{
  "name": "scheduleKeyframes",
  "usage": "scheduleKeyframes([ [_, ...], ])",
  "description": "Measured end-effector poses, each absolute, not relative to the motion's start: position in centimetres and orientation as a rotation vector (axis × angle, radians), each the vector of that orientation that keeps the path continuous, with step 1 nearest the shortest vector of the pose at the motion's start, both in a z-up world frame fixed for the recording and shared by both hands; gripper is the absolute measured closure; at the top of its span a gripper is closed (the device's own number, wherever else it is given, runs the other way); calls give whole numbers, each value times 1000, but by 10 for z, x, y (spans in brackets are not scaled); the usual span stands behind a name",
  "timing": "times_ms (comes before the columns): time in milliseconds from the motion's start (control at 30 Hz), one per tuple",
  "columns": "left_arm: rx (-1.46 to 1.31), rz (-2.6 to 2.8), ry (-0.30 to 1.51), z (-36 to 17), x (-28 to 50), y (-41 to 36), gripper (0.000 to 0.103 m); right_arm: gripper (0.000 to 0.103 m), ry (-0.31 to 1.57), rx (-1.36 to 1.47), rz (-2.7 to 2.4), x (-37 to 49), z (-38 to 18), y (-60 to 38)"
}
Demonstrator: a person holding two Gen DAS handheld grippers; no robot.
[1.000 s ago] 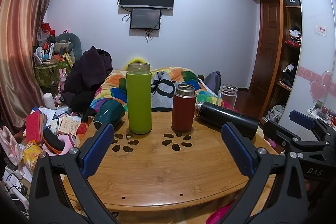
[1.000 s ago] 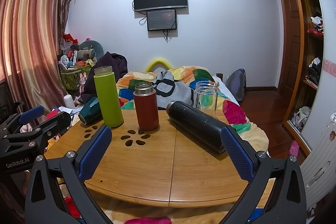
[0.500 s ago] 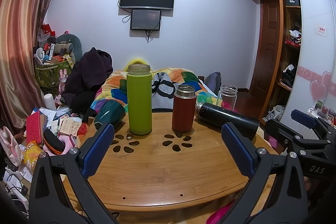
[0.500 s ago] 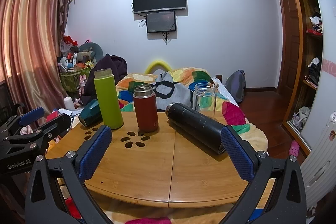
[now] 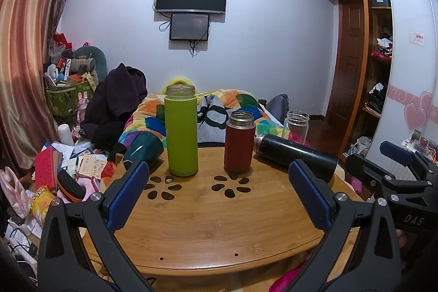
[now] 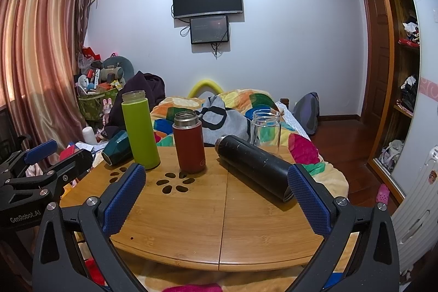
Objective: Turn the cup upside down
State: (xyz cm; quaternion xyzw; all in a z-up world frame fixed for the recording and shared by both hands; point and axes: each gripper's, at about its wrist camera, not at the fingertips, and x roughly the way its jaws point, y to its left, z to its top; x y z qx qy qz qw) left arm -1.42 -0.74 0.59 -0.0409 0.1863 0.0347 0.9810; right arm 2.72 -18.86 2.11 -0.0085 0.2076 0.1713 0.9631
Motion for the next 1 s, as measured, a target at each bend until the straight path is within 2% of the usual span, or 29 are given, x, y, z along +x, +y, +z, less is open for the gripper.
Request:
scheduleKeyframes([
  [233,-94,48,381,6,-3,-2,0,0,418,-20,322,31,24,-194],
  [467,4,160,338,4,48,11,0,0,442,14,299,45,17,-210],
  [800,-15,209,543,-34,171,55,0,0,487,45,285,63,-4,-227],
  [1000,-73,198,566,-49,201,68,1,0,518,58,286,75,-15,-234],
])
